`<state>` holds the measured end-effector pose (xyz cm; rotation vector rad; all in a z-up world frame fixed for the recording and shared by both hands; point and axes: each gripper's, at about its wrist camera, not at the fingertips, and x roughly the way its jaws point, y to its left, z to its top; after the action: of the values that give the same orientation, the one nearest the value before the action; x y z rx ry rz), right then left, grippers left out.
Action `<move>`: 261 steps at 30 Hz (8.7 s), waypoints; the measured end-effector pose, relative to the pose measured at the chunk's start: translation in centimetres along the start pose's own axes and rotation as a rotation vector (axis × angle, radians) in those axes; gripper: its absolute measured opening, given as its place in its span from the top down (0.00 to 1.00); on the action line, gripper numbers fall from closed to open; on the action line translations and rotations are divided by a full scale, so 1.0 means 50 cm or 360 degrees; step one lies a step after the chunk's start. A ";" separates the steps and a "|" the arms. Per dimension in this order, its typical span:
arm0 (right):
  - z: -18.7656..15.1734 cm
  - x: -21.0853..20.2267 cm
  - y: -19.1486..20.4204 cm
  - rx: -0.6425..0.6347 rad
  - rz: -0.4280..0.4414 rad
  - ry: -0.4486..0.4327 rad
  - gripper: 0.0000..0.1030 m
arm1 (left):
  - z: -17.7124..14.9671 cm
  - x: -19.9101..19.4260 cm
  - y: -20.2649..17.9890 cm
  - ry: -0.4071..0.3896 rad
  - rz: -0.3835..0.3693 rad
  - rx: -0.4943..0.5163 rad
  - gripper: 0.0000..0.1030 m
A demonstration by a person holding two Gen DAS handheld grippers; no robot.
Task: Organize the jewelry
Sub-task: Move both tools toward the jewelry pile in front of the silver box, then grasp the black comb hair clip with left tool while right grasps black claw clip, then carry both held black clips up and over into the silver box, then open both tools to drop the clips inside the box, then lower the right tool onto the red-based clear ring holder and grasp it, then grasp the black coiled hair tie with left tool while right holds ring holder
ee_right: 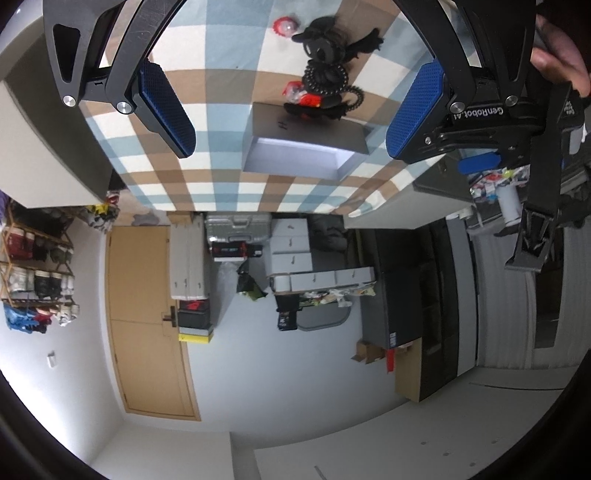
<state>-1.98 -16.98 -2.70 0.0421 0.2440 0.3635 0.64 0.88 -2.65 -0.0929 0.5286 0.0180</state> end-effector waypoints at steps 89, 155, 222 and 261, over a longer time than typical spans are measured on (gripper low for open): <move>-0.142 0.055 -0.062 0.0092 0.0236 0.0333 0.58 | -0.140 0.092 -0.096 0.0656 -0.0529 0.0578 0.87; 0.016 0.402 -0.113 0.0287 0.0452 0.0533 0.43 | 0.097 0.302 -0.023 0.0514 -0.0618 0.0354 0.55; -0.183 0.106 -0.040 0.0076 0.0241 0.0600 0.22 | -0.124 0.058 0.019 0.0216 -0.0157 0.0031 0.01; -0.187 0.089 -0.067 0.0160 0.0244 0.0585 0.85 | -0.084 0.124 -0.062 0.0387 -0.0454 0.0230 0.03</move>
<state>0.95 -18.53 -13.07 0.0932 0.6248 0.5109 4.00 -2.64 -9.10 -0.0285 0.7538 -0.3128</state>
